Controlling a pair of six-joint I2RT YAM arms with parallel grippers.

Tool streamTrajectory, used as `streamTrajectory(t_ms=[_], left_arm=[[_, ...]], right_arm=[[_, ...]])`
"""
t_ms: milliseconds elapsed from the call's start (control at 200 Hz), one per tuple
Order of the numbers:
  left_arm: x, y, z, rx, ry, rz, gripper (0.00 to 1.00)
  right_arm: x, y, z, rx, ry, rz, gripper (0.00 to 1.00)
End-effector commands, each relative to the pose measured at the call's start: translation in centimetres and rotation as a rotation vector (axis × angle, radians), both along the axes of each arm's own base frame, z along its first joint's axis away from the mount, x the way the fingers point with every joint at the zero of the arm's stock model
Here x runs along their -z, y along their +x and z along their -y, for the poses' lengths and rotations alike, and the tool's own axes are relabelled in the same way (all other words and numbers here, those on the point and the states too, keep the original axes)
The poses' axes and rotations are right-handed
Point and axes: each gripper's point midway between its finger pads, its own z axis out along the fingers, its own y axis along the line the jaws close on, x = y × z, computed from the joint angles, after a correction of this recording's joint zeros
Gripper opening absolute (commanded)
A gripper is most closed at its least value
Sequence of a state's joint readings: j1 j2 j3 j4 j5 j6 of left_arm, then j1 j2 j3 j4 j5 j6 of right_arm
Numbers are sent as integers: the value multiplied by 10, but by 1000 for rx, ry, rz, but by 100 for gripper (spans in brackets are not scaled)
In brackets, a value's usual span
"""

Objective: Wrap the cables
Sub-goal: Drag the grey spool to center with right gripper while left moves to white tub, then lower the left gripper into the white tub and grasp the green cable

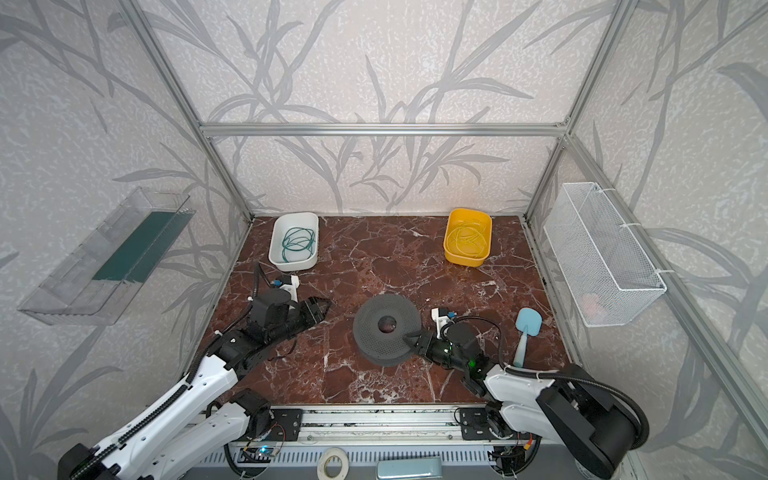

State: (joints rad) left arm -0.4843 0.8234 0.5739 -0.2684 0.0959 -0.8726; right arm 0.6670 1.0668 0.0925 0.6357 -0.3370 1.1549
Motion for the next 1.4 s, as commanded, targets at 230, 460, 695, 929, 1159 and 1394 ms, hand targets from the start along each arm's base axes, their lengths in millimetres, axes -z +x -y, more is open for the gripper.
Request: streamTrajectory(t_ms=[230, 460, 695, 929, 1159, 1394], left_arm=[[-16, 18, 4, 27, 88, 47, 58], [-78, 53, -31, -53, 385, 155, 70], [-71, 122, -70, -134, 356, -59, 51], [-43, 169, -135, -301, 331, -180, 55], [-28, 196, -161, -319, 420, -217, 55], [-1, 220, -177, -287, 474, -327, 53]], right_arm=[[-17, 0, 43, 37, -327, 113, 51], [-43, -10, 54, -96, -651, 259, 53], [-55, -10, 2, -339, -765, 396, 33], [-44, -2, -32, -418, -958, 507, 56], [-49, 54, -30, -288, -1187, 554, 72], [-33, 94, -26, -319, -1258, 476, 72]])
